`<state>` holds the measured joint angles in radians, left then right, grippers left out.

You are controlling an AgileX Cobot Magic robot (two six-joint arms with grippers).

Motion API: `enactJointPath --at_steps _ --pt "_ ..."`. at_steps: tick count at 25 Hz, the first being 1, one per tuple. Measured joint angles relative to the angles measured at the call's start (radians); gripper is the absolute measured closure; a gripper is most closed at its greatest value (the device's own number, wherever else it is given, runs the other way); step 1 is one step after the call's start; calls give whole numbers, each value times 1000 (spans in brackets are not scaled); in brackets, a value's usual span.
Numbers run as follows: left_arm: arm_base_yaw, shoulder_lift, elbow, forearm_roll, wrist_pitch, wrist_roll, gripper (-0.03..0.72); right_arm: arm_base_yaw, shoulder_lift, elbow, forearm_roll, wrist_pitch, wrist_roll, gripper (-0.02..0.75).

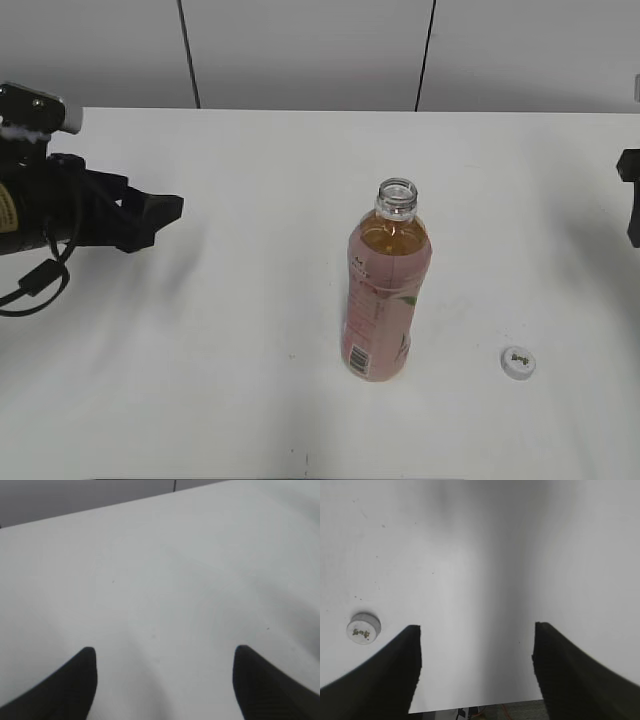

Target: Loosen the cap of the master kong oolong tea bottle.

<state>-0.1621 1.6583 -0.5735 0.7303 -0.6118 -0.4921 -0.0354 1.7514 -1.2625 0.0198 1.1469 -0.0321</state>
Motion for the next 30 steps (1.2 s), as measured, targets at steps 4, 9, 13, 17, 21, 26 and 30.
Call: enactJointPath --at_steps 4,9,13,17,21,26,30 --pt "0 0 -60 -74 229 -1 188 0 0 0 0 5 -4 214" --pt "5 -10 -146 -248 519 -1 190 -1 0 0 0 17 -4 214" --pt "5 -88 -181 -372 627 -1 201 -1 -4 -1 0 26 -15 214" --pt "5 -211 -183 -466 698 1 218 -1 -40 18 1 43 -31 214" --pt "5 -324 -185 -552 817 92 230 -1 -100 66 2 36 -38 214" --pt "5 -424 -185 -774 973 334 237 -1 -181 125 39 23 -45 214" --pt "5 -508 -185 -809 1075 383 240 -1 -268 168 52 13 -50 214"
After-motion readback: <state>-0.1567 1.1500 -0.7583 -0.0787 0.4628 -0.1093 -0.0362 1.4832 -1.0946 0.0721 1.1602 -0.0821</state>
